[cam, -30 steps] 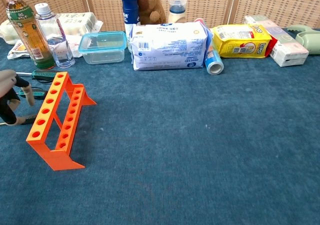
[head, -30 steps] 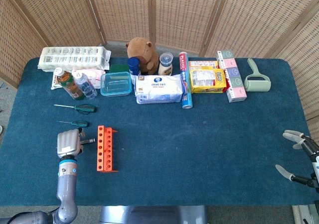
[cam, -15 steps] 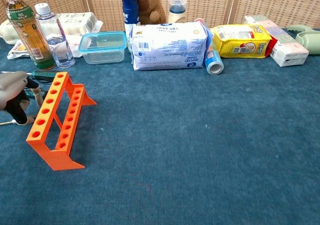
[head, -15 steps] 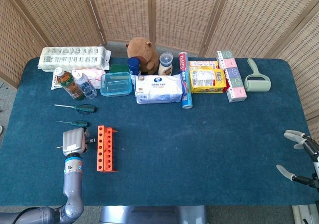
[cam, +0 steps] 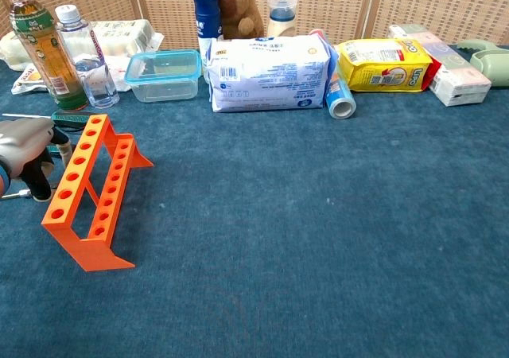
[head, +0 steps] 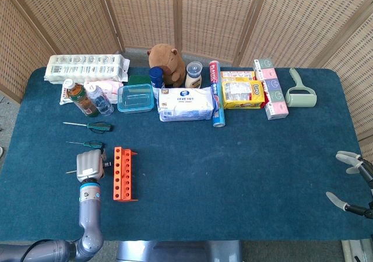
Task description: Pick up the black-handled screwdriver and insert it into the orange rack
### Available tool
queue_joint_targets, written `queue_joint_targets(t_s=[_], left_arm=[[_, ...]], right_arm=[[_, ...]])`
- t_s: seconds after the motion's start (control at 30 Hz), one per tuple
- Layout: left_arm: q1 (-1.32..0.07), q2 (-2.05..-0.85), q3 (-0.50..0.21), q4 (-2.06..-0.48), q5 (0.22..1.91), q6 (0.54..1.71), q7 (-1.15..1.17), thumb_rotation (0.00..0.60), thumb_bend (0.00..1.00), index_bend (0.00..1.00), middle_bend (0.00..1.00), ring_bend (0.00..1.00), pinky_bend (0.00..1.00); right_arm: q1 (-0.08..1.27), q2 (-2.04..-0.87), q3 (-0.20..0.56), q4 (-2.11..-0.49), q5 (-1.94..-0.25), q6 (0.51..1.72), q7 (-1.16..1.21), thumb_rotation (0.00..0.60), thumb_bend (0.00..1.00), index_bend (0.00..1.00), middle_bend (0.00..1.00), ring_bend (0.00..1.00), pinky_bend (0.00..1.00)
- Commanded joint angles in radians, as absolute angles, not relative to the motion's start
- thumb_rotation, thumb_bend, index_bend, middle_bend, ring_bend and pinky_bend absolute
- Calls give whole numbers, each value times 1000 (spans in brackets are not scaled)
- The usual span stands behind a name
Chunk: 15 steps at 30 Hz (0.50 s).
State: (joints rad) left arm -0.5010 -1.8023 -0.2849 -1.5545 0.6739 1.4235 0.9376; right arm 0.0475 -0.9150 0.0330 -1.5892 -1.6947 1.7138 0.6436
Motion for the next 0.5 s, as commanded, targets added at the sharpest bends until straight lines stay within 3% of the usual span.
queue_joint_targets(t_s=[0.03,0.5], left_arm=[[-507,-1809,-286,-1547,671,1428,942,600,282,481,867,854,916],[-535,-1843,-290,-1510,639,1440,978,600,325,489,867,854,916]], right_arm=[[48,-913,34,-1586,-1692,1714,652,600,230,213,218,267,391],[46,-911,37,-1581,-1690,1719,672,600,230,211,219,269,391]])
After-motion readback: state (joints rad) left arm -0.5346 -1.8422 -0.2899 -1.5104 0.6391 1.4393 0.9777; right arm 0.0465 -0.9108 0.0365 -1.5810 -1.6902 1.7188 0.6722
